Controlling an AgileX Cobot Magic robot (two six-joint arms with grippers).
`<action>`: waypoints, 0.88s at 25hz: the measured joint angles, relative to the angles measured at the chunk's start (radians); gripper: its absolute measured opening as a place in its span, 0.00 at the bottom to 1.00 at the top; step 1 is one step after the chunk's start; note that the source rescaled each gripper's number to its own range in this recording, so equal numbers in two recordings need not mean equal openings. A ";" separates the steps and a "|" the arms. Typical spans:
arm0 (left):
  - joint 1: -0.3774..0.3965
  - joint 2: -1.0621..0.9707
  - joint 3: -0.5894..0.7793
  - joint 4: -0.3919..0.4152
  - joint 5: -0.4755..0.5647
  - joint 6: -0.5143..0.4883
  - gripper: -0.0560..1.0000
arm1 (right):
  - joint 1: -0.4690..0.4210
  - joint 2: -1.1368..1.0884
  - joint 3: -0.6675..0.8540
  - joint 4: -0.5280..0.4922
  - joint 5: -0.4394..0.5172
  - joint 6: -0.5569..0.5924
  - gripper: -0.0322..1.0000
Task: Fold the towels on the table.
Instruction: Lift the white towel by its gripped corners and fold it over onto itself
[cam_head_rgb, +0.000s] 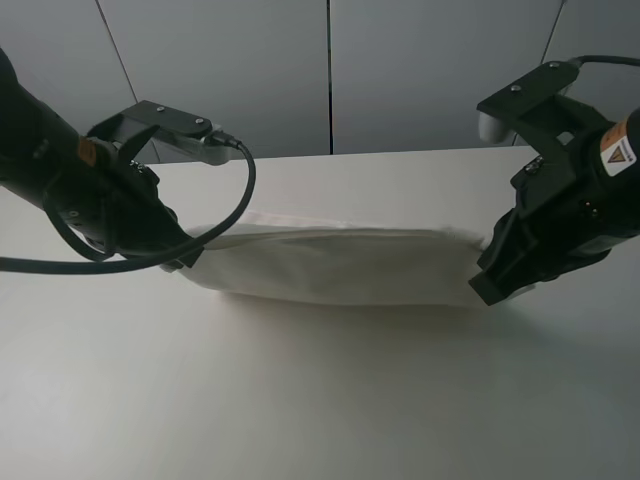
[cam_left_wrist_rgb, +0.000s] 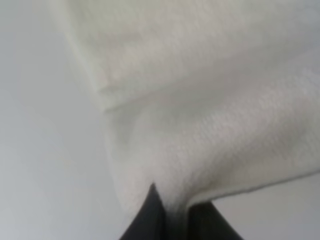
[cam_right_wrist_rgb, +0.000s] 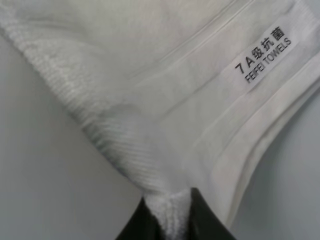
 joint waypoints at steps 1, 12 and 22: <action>0.000 0.000 0.000 0.009 -0.010 -0.024 0.06 | 0.000 0.000 -0.001 -0.013 -0.005 0.023 0.03; 0.005 0.013 0.000 0.175 -0.142 -0.210 0.05 | 0.000 0.124 -0.004 -0.221 -0.130 0.241 0.03; 0.088 0.110 0.000 0.180 -0.258 -0.224 0.05 | 0.002 0.200 -0.008 -0.407 -0.251 0.397 0.03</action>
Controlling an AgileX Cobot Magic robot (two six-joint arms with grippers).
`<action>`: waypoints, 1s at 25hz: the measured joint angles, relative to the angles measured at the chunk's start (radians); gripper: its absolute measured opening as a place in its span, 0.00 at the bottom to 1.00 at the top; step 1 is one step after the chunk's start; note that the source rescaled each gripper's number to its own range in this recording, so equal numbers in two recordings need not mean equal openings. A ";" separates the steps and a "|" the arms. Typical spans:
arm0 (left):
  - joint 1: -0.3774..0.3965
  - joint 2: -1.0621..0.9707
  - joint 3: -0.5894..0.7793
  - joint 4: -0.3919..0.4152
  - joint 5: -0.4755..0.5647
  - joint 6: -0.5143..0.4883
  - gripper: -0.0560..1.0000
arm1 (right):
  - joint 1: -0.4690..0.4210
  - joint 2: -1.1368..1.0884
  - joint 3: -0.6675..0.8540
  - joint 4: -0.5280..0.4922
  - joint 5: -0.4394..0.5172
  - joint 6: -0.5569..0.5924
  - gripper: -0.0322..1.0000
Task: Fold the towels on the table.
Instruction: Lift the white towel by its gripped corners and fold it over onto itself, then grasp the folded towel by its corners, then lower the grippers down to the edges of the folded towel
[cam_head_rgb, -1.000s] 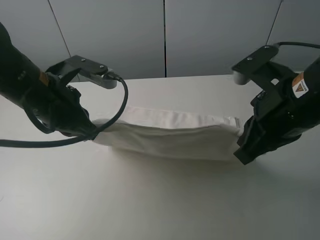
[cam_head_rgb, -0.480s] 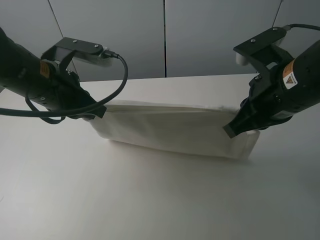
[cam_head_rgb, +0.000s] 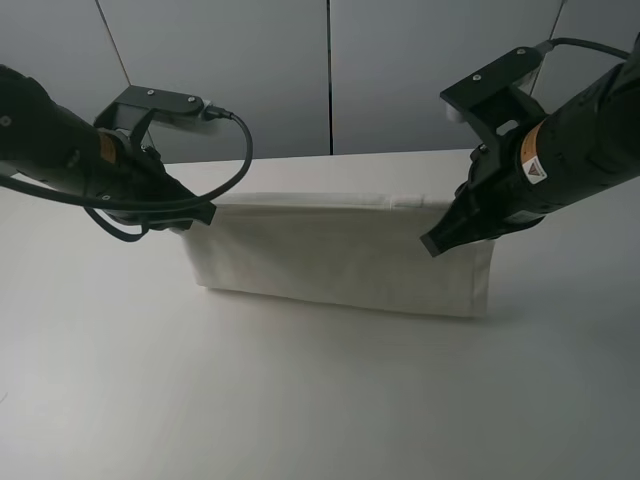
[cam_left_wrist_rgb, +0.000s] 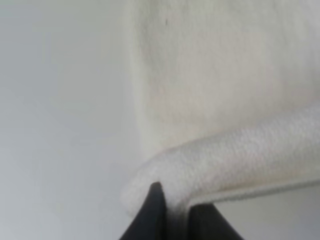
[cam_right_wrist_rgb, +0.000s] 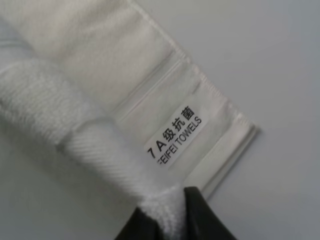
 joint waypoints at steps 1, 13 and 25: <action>0.003 0.002 0.000 0.004 -0.009 0.000 0.05 | 0.000 0.010 0.000 -0.013 -0.008 0.014 0.03; 0.012 0.052 0.000 0.088 -0.102 -0.012 0.33 | 0.000 0.119 0.000 -0.198 -0.058 0.326 0.21; 0.060 0.068 0.000 0.187 -0.112 -0.128 0.98 | 0.000 0.119 0.000 -0.276 0.004 0.496 1.00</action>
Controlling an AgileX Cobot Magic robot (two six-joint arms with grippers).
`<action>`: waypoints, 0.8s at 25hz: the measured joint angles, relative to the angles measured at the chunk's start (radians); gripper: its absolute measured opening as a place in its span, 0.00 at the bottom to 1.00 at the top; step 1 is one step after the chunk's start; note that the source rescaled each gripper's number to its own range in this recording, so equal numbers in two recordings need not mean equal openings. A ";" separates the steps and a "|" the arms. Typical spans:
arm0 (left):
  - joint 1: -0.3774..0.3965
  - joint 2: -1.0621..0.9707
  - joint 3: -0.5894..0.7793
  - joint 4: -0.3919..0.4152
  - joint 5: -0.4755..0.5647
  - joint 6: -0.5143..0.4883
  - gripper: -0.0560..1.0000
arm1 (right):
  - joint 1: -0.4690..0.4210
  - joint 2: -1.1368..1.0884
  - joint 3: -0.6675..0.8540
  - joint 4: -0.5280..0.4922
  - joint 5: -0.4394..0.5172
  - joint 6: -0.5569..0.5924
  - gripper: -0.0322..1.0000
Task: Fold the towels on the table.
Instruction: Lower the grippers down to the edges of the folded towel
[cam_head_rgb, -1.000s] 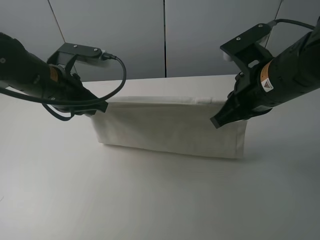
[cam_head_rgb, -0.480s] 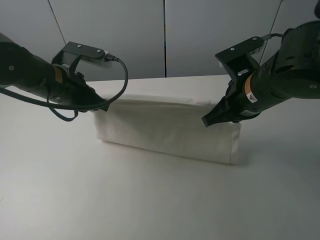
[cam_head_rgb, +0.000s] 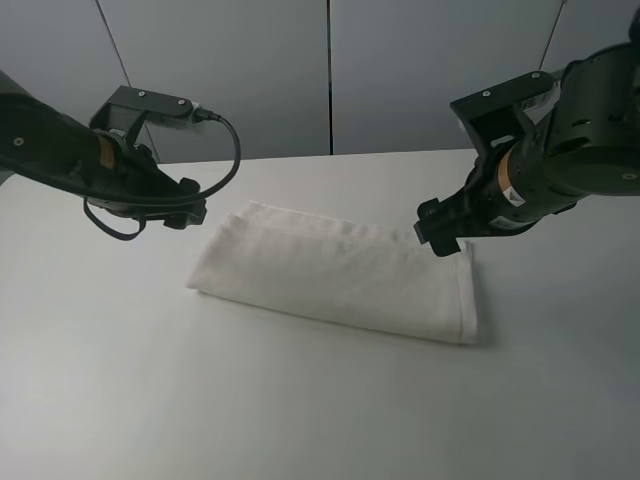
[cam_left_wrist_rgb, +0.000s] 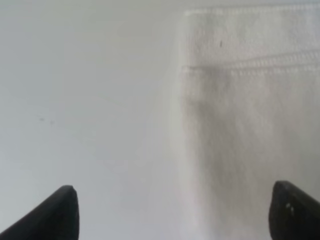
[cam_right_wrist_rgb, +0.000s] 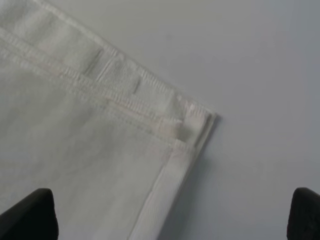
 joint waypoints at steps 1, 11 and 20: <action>0.000 0.000 0.000 0.002 0.000 -0.002 0.98 | 0.000 0.000 0.000 0.000 0.000 0.006 1.00; 0.062 0.039 -0.109 -0.023 0.133 -0.053 0.98 | -0.066 0.002 -0.036 0.245 0.004 -0.051 1.00; 0.129 0.251 -0.443 -0.331 0.398 0.288 0.98 | -0.240 0.061 -0.177 0.626 0.126 -0.417 1.00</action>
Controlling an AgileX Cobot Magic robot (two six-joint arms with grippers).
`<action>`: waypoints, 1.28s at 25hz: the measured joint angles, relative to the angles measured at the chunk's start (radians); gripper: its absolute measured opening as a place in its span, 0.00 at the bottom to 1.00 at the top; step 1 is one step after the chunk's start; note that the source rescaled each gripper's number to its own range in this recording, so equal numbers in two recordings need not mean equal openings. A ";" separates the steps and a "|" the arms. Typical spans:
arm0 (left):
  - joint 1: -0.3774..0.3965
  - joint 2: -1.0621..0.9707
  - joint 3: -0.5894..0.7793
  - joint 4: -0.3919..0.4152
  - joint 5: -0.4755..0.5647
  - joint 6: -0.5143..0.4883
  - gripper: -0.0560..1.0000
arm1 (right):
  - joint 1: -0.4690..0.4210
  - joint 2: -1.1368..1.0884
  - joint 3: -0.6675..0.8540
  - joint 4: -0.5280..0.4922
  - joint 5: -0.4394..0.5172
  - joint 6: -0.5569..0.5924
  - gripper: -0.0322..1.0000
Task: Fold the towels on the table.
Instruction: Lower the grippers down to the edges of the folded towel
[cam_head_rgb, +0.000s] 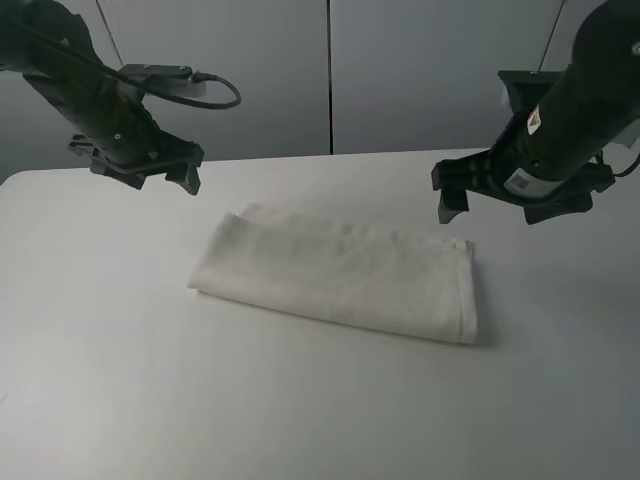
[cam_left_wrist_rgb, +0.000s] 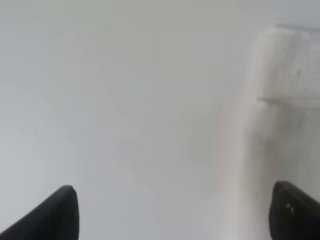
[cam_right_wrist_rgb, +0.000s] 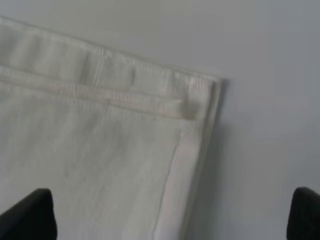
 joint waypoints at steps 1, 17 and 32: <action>0.000 0.024 -0.029 -0.016 0.026 0.016 0.98 | -0.005 0.025 -0.015 0.020 0.024 -0.025 1.00; 0.000 0.243 -0.142 -0.037 0.106 0.093 0.98 | -0.018 0.233 -0.080 0.133 0.045 -0.072 1.00; 0.000 0.321 -0.159 -0.093 0.084 0.165 0.98 | -0.052 0.322 -0.102 0.160 -0.017 -0.070 1.00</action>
